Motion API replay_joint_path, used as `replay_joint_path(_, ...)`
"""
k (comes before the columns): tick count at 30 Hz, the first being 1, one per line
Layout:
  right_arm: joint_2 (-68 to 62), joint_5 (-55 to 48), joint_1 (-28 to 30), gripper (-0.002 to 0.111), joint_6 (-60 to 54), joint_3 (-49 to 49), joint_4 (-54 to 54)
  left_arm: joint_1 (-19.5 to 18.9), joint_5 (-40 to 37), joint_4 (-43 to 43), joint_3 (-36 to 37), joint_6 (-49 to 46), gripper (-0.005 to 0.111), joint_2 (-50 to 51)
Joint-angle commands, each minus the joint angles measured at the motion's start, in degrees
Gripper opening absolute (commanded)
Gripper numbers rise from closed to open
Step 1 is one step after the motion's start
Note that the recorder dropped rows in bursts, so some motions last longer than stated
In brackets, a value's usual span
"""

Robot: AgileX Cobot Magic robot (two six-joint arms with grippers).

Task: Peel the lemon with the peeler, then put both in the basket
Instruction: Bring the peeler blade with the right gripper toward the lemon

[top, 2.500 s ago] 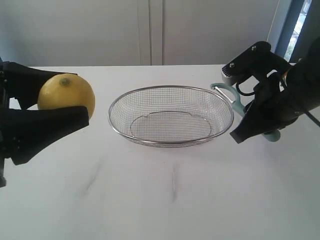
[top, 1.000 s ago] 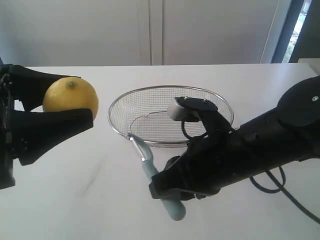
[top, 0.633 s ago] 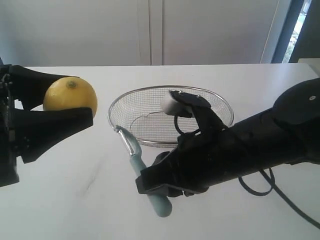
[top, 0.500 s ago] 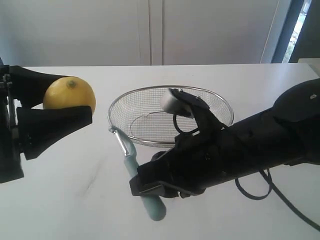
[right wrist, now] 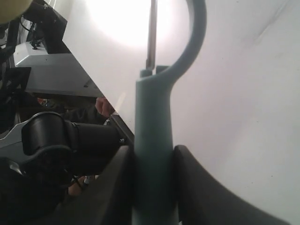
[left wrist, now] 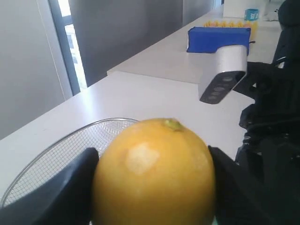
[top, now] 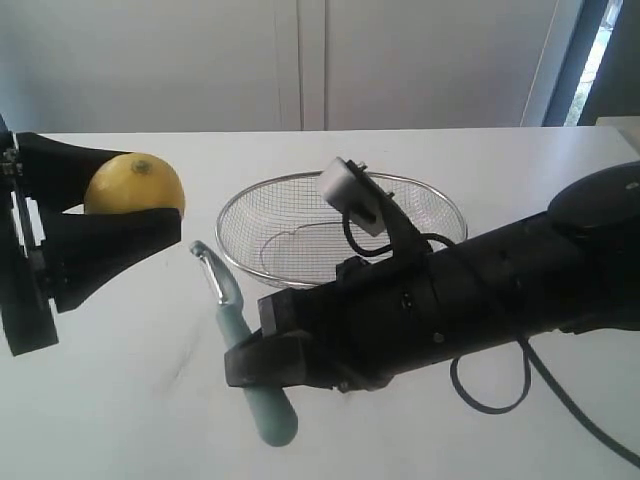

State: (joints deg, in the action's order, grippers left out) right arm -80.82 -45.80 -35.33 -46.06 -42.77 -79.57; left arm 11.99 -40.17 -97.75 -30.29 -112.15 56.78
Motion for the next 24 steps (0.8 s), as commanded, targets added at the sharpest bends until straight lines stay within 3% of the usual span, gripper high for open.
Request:
replay_joint_path(1, 0.21, -0.38, -0.06, 0.0, -0.69, 0.13, -1.12, 2.07, 4.0, -1.0, -0.31, -1.16, 0.0, -0.11)
replay_joint_path(10, 0.21, 1.22, -0.06, 0.0, -0.69, 0.13, -1.12, 9.36, 16.68, 8.99, -0.97, 7.24, 0.0, -5.94)
replay_joint_path(24, 0.09, 5.45, -0.06, 0.0, -2.85, 0.13, -3.32, 9.51, 14.83, 7.2, -0.97, 7.22, 0.0, -7.1)
